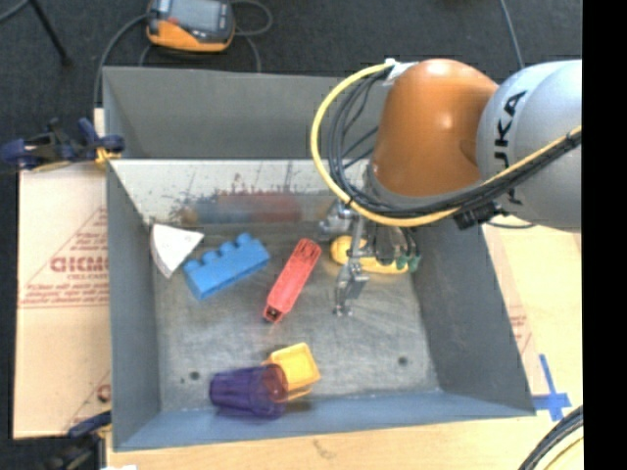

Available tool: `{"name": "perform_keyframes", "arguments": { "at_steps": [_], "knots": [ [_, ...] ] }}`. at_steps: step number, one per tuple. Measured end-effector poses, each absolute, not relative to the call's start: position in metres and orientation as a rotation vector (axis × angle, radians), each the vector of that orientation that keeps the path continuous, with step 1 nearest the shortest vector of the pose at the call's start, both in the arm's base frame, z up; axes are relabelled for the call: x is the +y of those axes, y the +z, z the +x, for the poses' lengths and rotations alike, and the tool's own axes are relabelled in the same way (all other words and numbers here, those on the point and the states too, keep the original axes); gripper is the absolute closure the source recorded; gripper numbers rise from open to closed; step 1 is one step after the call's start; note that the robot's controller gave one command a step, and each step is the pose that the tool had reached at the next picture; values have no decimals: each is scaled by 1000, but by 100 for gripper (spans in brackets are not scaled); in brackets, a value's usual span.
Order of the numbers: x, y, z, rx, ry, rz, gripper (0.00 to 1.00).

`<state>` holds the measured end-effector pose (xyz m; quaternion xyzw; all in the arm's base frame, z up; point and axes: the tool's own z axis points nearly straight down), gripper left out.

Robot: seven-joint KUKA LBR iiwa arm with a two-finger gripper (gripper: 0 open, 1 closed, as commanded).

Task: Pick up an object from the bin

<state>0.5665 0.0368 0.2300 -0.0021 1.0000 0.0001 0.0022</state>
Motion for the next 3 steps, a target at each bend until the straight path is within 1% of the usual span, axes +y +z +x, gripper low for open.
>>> {"name": "perform_keyframes", "arguments": {
  "at_steps": [1, 2, 3],
  "knots": [
    [40, 176, 589, 3127, -3, -215, 0],
    [51, 160, 613, 3062, -2, -691, 0],
    [41, 161, 636, 2966, -3, -1020, 0]
  ]
}}
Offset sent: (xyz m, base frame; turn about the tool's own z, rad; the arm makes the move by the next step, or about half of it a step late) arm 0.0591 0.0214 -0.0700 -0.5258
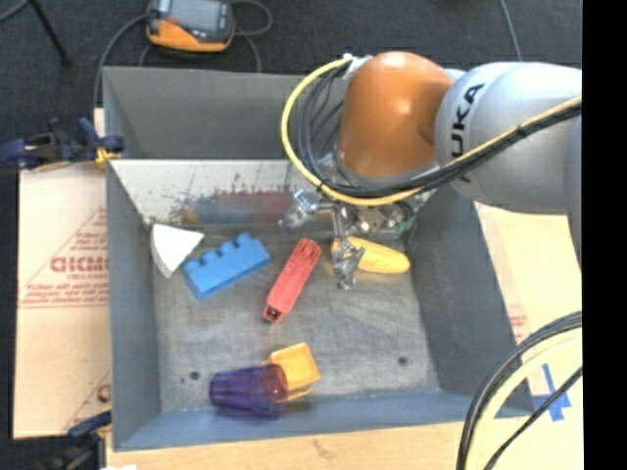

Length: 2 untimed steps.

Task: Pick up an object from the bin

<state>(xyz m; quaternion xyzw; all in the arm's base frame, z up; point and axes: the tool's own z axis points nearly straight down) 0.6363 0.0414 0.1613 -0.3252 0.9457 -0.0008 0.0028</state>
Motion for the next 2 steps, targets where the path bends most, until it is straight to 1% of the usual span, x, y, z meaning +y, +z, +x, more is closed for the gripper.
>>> {"name": "perform_keyframes", "arguments": {
  "at_steps": [1, 2],
  "knots": [
    [39, 110, 646, 2824, -4, -1364, 0],
    [35, 79, 655, 2685, -5, -1596, 100]
  ]
}}
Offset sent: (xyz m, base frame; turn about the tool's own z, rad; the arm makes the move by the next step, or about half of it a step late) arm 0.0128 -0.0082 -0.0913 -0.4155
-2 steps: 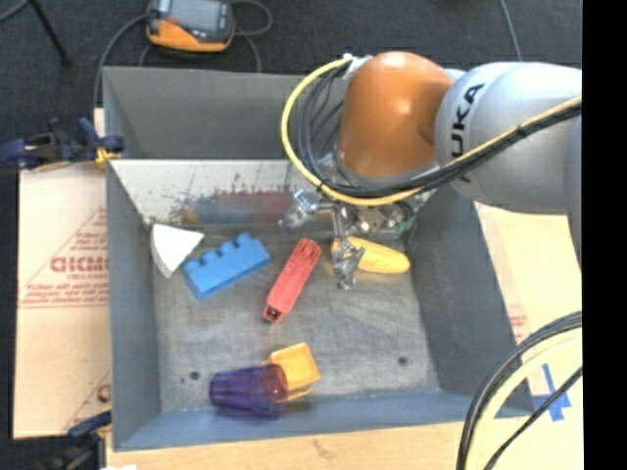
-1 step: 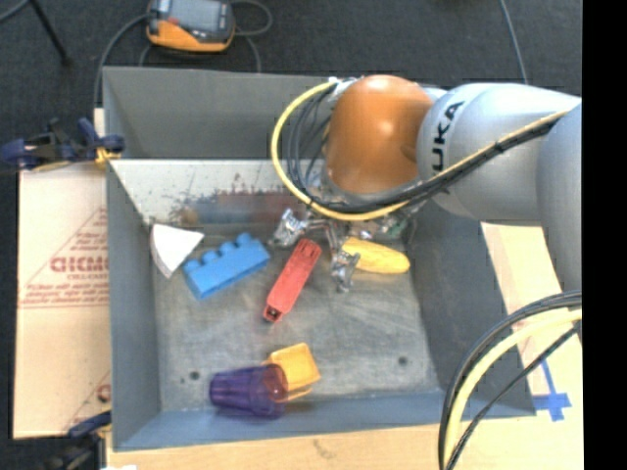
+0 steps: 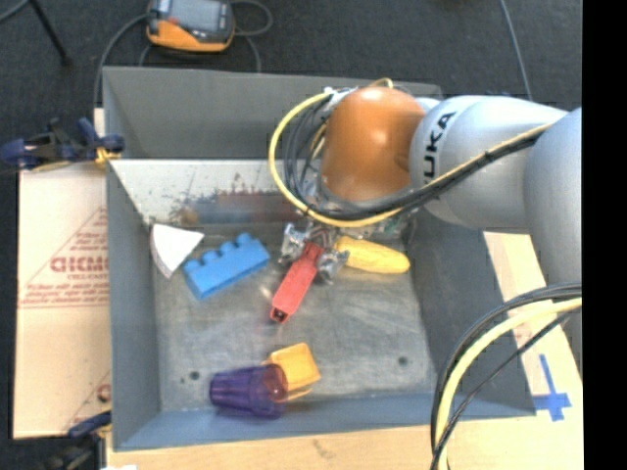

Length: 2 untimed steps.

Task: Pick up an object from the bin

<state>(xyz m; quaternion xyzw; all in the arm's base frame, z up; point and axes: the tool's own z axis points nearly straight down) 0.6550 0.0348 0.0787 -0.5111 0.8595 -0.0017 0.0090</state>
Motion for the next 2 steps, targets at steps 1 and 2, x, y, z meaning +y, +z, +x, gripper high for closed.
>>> {"name": "perform_keyframes", "arguments": {
  "at_steps": [1, 2],
  "knots": [
    [35, 79, 655, 2685, -5, -1596, 100],
    [35, 81, 655, 2686, -4, -1594, 100]
  ]
}}
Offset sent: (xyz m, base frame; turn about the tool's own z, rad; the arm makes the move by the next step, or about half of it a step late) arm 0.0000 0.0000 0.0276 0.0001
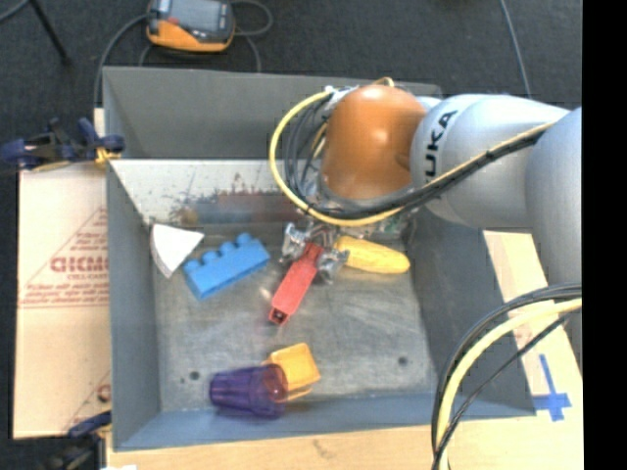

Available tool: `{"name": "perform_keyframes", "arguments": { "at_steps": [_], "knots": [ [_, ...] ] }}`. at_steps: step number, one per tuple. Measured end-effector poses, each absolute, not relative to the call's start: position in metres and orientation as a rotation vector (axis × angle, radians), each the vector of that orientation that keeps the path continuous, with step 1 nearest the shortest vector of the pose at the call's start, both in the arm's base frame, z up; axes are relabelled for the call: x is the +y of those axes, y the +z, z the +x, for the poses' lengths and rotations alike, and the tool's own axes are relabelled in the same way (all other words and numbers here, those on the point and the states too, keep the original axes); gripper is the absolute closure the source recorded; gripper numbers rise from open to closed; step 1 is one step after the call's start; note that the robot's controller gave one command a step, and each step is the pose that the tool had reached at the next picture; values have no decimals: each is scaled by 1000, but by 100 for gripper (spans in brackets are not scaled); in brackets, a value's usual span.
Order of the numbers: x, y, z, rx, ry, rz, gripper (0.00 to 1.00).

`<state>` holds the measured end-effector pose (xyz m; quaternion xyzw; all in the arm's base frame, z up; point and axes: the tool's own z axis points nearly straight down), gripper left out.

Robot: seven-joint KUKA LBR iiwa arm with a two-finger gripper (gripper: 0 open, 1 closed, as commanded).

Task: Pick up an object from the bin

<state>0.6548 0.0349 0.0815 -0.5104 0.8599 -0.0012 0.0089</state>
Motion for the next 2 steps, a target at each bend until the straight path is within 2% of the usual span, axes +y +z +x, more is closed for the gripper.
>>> {"name": "perform_keyframes", "arguments": {
  "at_steps": [2],
  "knots": [
    [34, 101, 652, 2703, 5, -1601, 100]
  ]
}}
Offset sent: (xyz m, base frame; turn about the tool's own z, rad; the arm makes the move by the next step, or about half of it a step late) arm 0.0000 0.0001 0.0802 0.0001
